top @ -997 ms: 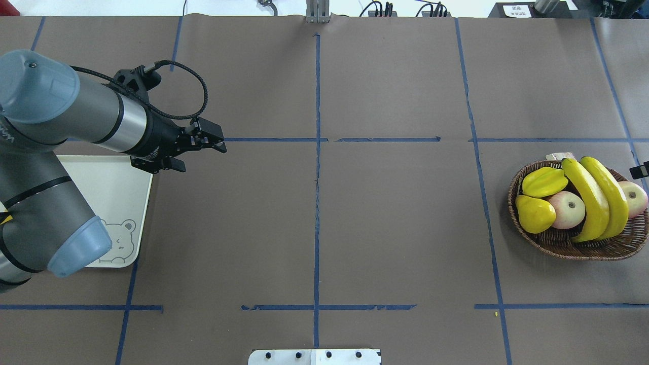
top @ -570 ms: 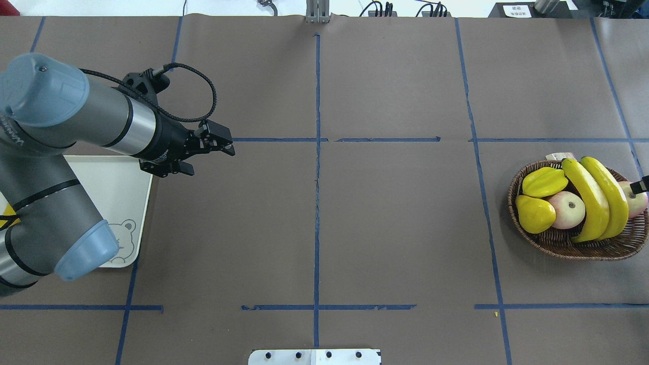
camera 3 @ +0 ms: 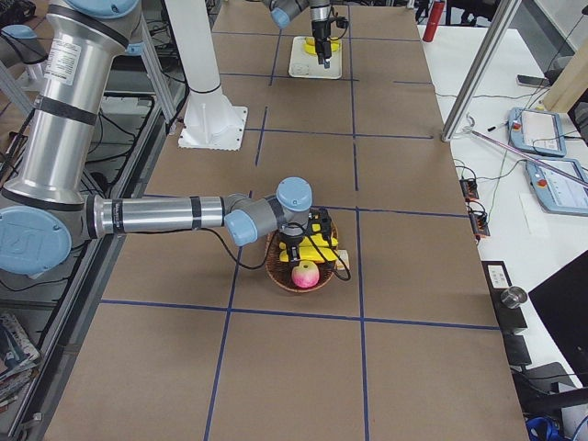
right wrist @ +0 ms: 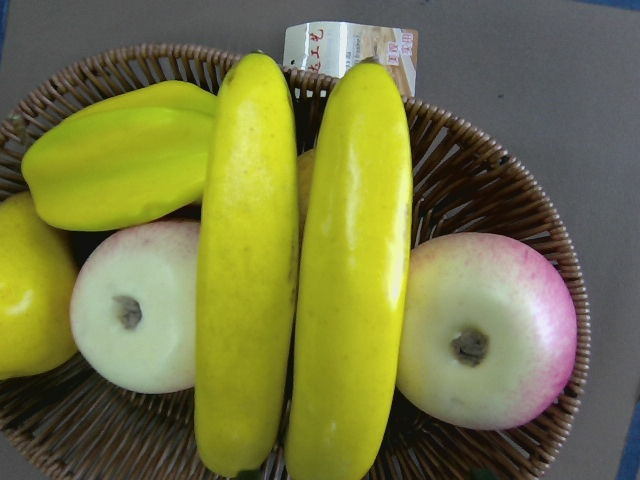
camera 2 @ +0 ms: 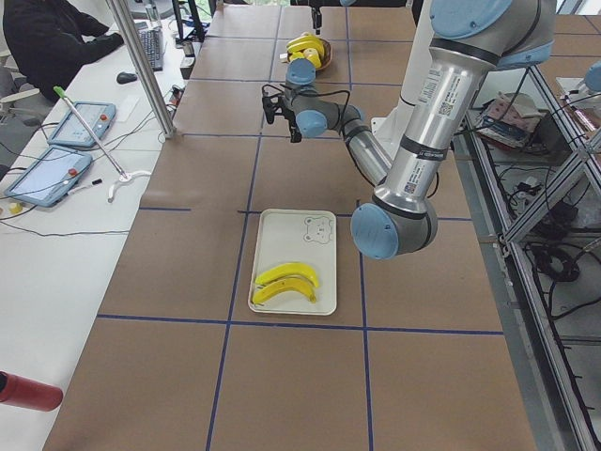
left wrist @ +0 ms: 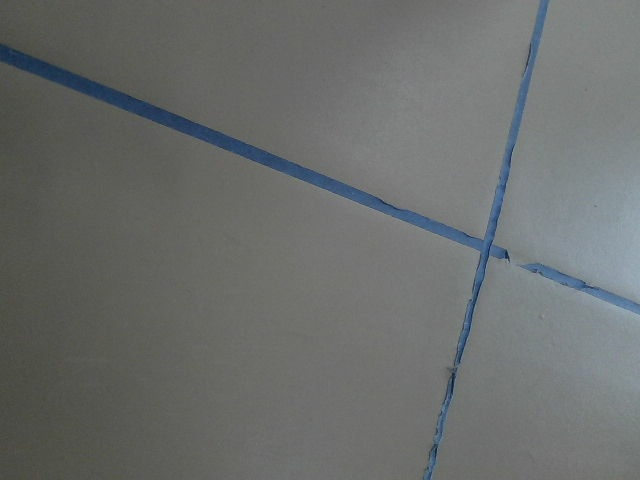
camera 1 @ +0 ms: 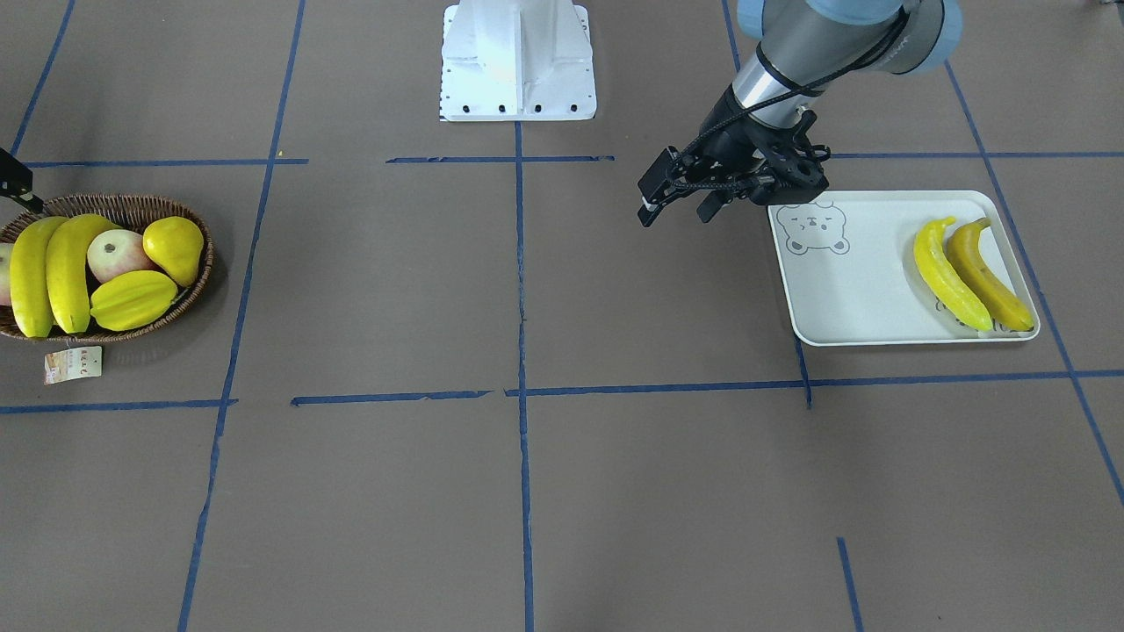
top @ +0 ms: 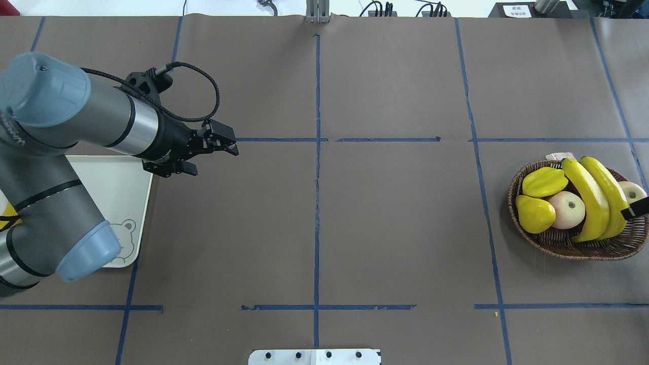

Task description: Transfer all bananas from basket to plate

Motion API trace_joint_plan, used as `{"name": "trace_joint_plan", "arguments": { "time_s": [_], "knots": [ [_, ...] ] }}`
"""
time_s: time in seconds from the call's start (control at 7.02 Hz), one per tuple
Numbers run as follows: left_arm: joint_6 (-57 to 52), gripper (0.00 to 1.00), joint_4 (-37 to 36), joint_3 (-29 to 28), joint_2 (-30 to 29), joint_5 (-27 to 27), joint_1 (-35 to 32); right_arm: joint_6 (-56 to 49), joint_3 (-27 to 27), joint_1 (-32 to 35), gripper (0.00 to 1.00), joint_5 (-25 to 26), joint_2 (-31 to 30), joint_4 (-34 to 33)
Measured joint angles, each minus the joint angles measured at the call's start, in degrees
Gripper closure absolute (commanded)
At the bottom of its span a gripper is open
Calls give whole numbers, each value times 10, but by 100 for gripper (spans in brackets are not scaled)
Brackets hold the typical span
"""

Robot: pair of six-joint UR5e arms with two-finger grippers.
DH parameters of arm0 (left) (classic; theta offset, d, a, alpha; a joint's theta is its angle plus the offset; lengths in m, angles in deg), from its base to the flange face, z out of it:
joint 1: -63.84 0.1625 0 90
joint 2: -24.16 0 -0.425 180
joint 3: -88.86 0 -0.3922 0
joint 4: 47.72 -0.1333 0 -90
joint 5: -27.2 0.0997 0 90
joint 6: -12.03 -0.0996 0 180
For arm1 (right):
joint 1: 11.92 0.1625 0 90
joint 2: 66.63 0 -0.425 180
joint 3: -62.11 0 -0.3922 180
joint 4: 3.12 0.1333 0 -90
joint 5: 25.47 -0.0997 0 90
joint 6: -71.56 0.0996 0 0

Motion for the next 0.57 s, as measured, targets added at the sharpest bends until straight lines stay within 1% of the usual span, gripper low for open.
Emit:
{"name": "trace_joint_plan", "arguments": {
  "time_s": [0.14, 0.43, 0.57],
  "knots": [
    [0, 0, 0, 0, 0, 0, 0, 0, 5, -6, 35, 1, 3, 0],
    [0, 0, 0, 1, 1, 1, 0, 3, 14, -22, 41, 13, 9, 1],
    [0, 0, 0, 1, 2, 2, 0, 3, 17, -26, 42, 17, 12, 2]
  ]
}}
